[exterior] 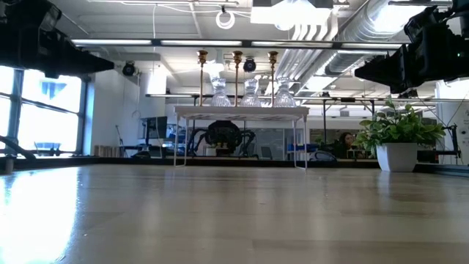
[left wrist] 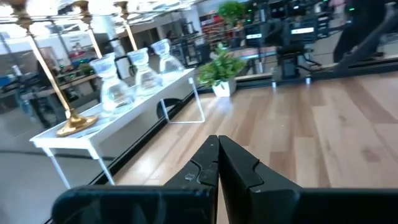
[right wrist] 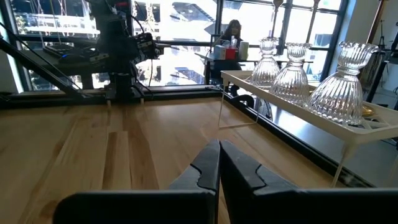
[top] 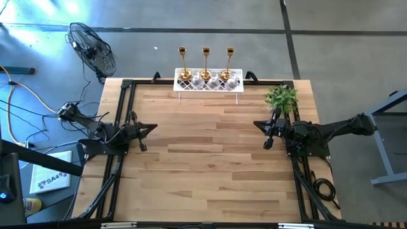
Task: Pick & Place candle stick holders
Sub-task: Return to Home Position
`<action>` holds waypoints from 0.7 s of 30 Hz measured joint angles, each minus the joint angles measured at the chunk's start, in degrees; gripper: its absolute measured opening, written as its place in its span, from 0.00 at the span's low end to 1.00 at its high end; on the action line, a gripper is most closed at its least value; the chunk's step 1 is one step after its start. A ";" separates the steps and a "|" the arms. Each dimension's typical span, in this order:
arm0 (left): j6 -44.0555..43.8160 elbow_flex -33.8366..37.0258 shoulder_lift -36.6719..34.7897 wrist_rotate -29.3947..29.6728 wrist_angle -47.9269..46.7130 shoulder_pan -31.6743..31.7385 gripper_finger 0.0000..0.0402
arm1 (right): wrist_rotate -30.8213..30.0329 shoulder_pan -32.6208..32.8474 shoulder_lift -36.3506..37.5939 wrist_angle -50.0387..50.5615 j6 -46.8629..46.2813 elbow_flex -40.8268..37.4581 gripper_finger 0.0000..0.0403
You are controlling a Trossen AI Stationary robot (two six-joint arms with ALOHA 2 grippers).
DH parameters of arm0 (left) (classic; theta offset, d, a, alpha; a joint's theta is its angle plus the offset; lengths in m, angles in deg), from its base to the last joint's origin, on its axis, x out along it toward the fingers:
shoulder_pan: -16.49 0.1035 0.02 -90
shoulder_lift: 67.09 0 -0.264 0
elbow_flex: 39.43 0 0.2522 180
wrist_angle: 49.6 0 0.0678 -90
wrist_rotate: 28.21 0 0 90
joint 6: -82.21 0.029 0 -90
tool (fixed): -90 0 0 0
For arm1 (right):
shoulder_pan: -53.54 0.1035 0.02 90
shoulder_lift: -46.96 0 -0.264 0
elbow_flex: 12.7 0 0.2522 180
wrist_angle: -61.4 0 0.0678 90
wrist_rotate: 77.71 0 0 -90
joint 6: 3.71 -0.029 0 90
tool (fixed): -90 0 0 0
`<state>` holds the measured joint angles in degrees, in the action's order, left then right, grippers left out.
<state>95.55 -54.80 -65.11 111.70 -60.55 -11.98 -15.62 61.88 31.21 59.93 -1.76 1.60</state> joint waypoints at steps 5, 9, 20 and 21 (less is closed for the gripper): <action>-0.07 -0.04 0.00 0.64 0.00 -0.02 0.00 | 0.02 0.00 0.00 0.00 0.00 0.00 0.02; -0.08 -0.08 0.00 -0.30 0.02 -0.02 0.00 | 0.02 0.00 0.00 0.00 0.00 0.00 0.02; -0.11 -0.13 0.00 -1.42 0.02 -0.02 0.00 | 0.02 0.02 0.00 0.00 0.00 -0.02 0.01; -0.11 -0.15 0.00 -1.42 0.03 -0.02 0.00 | 0.02 0.00 0.00 0.00 0.00 -0.02 0.01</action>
<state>95.44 -54.95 -65.11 110.28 -60.52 -12.00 -15.59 61.88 31.21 59.93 -1.76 1.58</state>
